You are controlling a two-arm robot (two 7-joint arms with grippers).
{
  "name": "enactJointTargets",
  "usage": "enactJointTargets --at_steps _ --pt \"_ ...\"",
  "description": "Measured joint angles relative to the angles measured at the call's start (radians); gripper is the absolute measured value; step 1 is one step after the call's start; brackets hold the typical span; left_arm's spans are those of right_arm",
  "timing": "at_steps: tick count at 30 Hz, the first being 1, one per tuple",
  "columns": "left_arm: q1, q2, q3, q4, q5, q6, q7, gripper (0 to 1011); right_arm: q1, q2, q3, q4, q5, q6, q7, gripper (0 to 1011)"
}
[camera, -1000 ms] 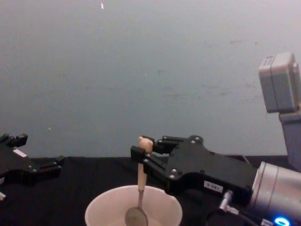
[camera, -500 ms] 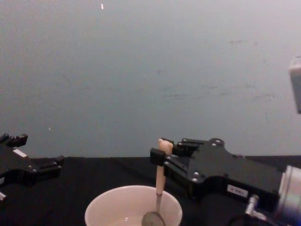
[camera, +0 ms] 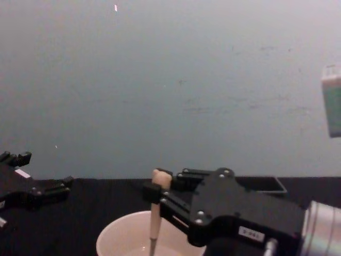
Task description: Pick up the stirring spoon with one hand, stir inside the cup, then place it back in its original position.
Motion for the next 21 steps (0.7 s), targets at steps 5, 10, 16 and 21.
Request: enactJointTargets --at_steps 5,10,16,21 --pt "0.0 0.0 0.0 0.0 0.0 0.0 0.0 1001 0.02 -0.031 -0.007 0.029 -0.014 0.002 -0.027 214" --pt "0.0 0.0 0.0 0.0 0.0 0.0 0.0 1001 0.042 -0.057 -0.001 0.065 -0.031 0.004 -0.061 214" --pt "0.0 0.0 0.0 0.0 0.0 0.0 0.0 1001 0.058 -0.072 0.015 0.098 -0.045 0.006 -0.087 214" --pt "0.0 0.0 0.0 0.0 0.0 0.0 0.0 1001 0.059 -0.073 0.025 0.102 -0.049 0.008 -0.093 214"
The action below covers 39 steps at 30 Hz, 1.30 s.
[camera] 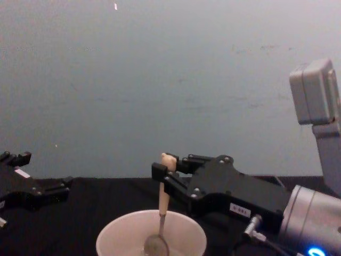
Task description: Pick up the stirring spoon with one hand, stir inside the cup, then place it back in its original position.
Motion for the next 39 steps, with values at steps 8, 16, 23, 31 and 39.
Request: enactJointTargets --at_steps 8,16,23,31,39 --pt "0.0 0.0 0.0 0.0 0.0 0.0 0.0 1001 -0.008 0.009 0.018 -0.01 0.0 0.003 -0.003 214" --pt "0.0 0.0 0.0 0.0 0.0 0.0 0.0 1001 -0.044 0.049 0.032 -0.056 0.006 0.011 0.009 214" --pt "0.0 0.0 0.0 0.0 0.0 0.0 0.0 1001 -0.081 0.083 0.029 -0.112 0.028 0.018 0.042 214" --pt "0.0 0.0 0.0 0.0 0.0 0.0 0.0 1001 -0.092 0.083 0.003 -0.134 0.04 0.025 0.062 214" --pt "0.0 0.0 0.0 0.0 0.0 0.0 0.0 1001 -0.054 0.034 -0.014 -0.087 0.027 0.025 0.036 214"
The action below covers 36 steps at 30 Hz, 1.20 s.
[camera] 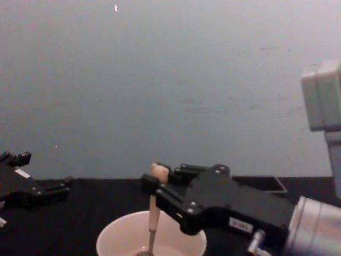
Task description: Pick up the stirring spoon with one hand, stir inside the cup, then place it back in its original position.
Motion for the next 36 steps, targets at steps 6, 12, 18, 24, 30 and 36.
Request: enactJointTargets --at_steps 6,12,18,24,30,36 --pt "0.0 0.0 0.0 0.0 0.0 0.0 0.0 1001 0.032 -0.03 0.007 0.047 -0.017 -0.003 -0.034 214" --pt "0.0 0.0 0.0 0.0 0.0 0.0 0.0 1001 0.045 -0.039 0.02 0.072 -0.027 -0.005 -0.051 214" --pt "0.0 0.0 0.0 0.0 0.0 0.0 0.0 1001 0.047 -0.04 0.032 0.077 -0.032 -0.005 -0.057 214" --pt "0.0 0.0 0.0 0.0 0.0 0.0 0.0 1001 0.046 -0.041 0.04 0.078 -0.037 -0.009 -0.062 214" --pt "0.0 0.0 0.0 0.0 0.0 0.0 0.0 1001 0.034 -0.023 0.052 0.064 -0.041 -0.011 -0.061 214" --pt "0.0 0.0 0.0 0.0 0.0 0.0 0.0 1001 0.005 0.011 0.061 0.023 -0.03 -0.012 -0.041 214"
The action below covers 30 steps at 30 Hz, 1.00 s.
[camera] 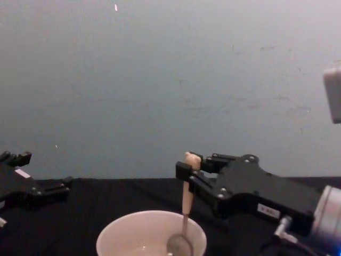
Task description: Pick up the stirring spoon with one hand, stir inside the cup, then place it back in its original position.
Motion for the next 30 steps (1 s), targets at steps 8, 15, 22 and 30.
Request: enactJointTargets --at_steps 8,15,22,30 --pt "0.0 0.0 0.0 0.0 0.0 0.0 0.0 1001 -0.047 0.043 -0.008 -0.07 0.032 0.008 0.046 214" --pt "0.0 0.0 0.0 0.0 0.0 0.0 0.0 1001 -0.052 0.045 -0.034 -0.083 0.036 0.01 0.064 214" --pt "0.0 0.0 0.0 0.0 0.0 0.0 0.0 1001 -0.023 0.011 -0.059 -0.066 0.036 0.006 0.064 214" --pt "0.0 0.0 0.0 0.0 0.0 0.0 0.0 1001 0.028 -0.035 -0.067 0.007 0.006 -0.004 0.023 214"
